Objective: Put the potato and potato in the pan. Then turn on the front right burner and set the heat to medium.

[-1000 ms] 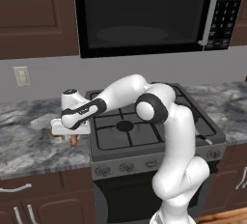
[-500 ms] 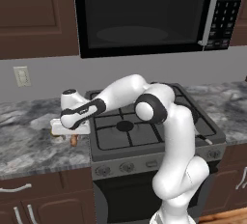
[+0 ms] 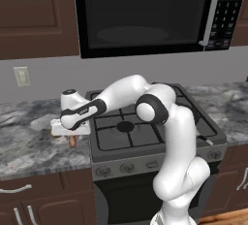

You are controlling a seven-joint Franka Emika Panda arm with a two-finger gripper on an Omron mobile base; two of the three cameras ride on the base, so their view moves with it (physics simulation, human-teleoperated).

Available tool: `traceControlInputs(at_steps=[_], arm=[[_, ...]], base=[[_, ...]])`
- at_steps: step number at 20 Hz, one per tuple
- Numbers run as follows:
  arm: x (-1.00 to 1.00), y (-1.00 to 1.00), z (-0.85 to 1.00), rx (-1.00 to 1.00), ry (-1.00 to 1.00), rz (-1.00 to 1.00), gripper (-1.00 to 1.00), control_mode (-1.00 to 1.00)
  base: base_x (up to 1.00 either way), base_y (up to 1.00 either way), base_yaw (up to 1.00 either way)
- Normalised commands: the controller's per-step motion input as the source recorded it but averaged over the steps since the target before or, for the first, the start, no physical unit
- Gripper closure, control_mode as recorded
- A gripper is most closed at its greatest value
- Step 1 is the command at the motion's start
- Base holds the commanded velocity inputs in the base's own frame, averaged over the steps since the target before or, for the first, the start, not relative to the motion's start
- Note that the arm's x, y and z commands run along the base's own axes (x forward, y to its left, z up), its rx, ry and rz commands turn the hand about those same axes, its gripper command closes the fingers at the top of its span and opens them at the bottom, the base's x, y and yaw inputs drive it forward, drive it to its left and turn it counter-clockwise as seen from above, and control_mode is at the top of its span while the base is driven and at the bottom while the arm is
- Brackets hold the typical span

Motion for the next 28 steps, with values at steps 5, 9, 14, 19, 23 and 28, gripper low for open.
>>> traceControlInputs(at_steps=[5,9,14,19,23,28], arm=[[-0.71,0.0,0.36,0.05,-0.14,0.0,1.0,-1.0],[-0.57,-0.07,0.62,0.04,-0.09,0.0,1.0,-1.0],[-0.3,-0.36,0.74,0.07,-0.02,0.0,1.0,-1.0],[-0.03,-0.89,0.76,0.11,0.0,0.0,1.0,-1.0],[-0.01,-1.0,0.46,0.08,0.0,0.0,1.0,-1.0],[-0.01,-0.98,0.09,0.01,0.0,0.02,1.0,-1.0]], base=[[0.0,0.0,0.0],[0.0,0.0,0.0],[0.0,0.0,0.0],[0.0,0.0,0.0],[0.0,0.0,0.0],[0.0,0.0,0.0]])
